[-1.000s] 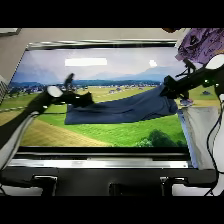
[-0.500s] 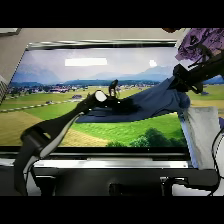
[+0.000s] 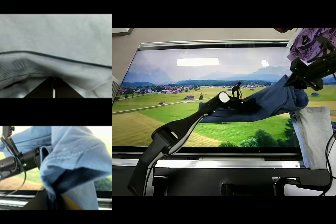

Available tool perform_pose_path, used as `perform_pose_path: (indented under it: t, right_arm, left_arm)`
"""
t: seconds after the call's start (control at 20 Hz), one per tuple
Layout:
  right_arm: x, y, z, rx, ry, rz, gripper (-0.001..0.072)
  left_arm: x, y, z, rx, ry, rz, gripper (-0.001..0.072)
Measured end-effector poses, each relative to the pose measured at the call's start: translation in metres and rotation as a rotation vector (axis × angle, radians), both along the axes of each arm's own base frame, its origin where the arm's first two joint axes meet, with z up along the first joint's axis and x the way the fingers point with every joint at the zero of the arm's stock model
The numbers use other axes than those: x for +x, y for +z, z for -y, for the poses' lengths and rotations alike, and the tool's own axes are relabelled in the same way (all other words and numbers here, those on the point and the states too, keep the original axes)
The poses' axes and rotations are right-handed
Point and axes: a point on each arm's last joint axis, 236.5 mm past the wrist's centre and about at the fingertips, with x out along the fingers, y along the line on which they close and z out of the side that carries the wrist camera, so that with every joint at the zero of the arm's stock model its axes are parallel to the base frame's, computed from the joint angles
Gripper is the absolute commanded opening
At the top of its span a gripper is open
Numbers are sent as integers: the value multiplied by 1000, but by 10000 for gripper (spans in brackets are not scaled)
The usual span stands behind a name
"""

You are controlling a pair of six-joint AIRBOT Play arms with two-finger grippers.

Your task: Fold the clothes and pants, and hang the long-sleeved shirts on hangers.

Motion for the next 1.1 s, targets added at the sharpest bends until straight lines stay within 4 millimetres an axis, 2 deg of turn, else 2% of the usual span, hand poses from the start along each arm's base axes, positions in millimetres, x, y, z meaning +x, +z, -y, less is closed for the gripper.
perform_pose_path:
  t: [0.1,0.25,0.4,0.5,0.65,0.85,0.95,1.1]
  right_arm:
    - [0,1,-1,3,-5,0,30]
    - [3,6,-7,32,-6,15,30]
    - [8,10,-17,62,-7,37,30]
    - [12,9,-32,75,12,44,30]
    - [20,1,-63,84,49,47,30]
    - [31,-18,-120,108,108,38,30]
    - [34,-32,-150,117,139,25,30]
    - [38,-55,-194,134,176,8,30]
  left_arm:
    - [5,-2,-17,29,-23,-13,15]
    - [25,4,-65,118,-52,20,16]
    - [58,24,-137,258,-31,93,16]
    - [82,46,-201,373,14,148,16]
    - [105,87,-297,522,108,207,17]
    - [110,141,-417,667,268,236,17]
    - [107,163,-467,712,352,238,17]
    - [94,184,-523,753,447,216,17]
